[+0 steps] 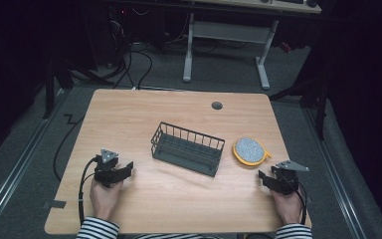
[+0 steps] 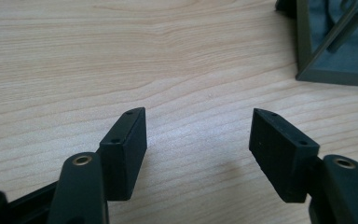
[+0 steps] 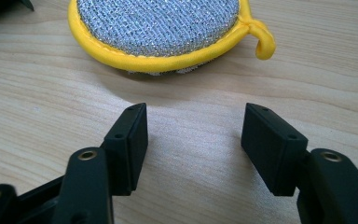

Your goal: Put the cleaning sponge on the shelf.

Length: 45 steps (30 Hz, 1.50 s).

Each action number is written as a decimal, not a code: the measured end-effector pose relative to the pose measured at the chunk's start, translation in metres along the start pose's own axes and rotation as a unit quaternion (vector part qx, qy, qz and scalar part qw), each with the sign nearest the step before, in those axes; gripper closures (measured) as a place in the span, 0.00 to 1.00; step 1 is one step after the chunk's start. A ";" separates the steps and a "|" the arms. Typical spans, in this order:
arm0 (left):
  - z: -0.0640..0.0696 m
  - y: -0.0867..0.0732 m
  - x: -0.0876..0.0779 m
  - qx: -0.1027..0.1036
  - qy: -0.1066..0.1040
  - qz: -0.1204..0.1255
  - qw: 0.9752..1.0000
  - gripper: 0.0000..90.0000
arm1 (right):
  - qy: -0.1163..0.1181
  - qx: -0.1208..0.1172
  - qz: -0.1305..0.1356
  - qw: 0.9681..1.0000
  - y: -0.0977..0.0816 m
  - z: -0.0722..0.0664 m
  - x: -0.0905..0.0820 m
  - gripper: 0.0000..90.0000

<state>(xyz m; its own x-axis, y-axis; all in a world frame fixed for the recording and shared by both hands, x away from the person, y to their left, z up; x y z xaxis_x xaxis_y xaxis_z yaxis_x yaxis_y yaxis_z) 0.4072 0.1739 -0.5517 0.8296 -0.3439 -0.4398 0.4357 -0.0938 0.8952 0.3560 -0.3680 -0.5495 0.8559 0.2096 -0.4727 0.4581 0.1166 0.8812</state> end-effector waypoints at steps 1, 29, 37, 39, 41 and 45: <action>0.000 0.000 0.000 0.000 0.000 0.000 1.000 0.41 | 0.000 0.000 0.000 1.000 0.000 0.000 0.000 0.46; 0.002 -0.003 0.003 0.015 0.010 -0.002 1.000 0.39 | 0.036 0.029 -0.032 0.998 0.084 0.017 0.023 0.47; 0.001 -0.003 0.003 0.014 0.010 -0.001 1.000 0.39 | 0.041 0.037 -0.077 0.996 0.095 0.019 0.051 0.44; 0.001 -0.003 0.003 0.014 0.010 -0.001 1.000 0.39 | 0.041 0.040 -0.079 0.995 0.095 0.020 0.054 0.44; 0.001 -0.003 0.003 0.013 0.009 -0.001 1.000 0.39 | 0.042 0.050 -0.090 0.994 0.092 0.022 0.061 0.43; 0.001 -0.003 0.003 0.014 0.009 -0.001 1.000 0.39 | 0.041 0.062 -0.113 0.991 0.085 0.026 0.070 0.42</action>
<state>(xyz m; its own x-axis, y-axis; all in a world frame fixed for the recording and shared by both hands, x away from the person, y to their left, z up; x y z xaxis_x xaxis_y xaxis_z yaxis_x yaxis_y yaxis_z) 0.4081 0.1719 -0.5559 0.8350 -0.3263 -0.4430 0.4283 -0.1199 0.8956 0.4617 -0.3690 -0.5077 0.7087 0.2706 -0.6515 0.6655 0.0497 0.7447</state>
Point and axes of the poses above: each handheld gripper's, and its own axes: x roughly forward along the jaws, y roughly out of its top, z roughly to its right, the point moved 3 cm from there along x, roughly forward along the jaws, and after that the axes turned 15 degrees about z, right-handed, at the moved point
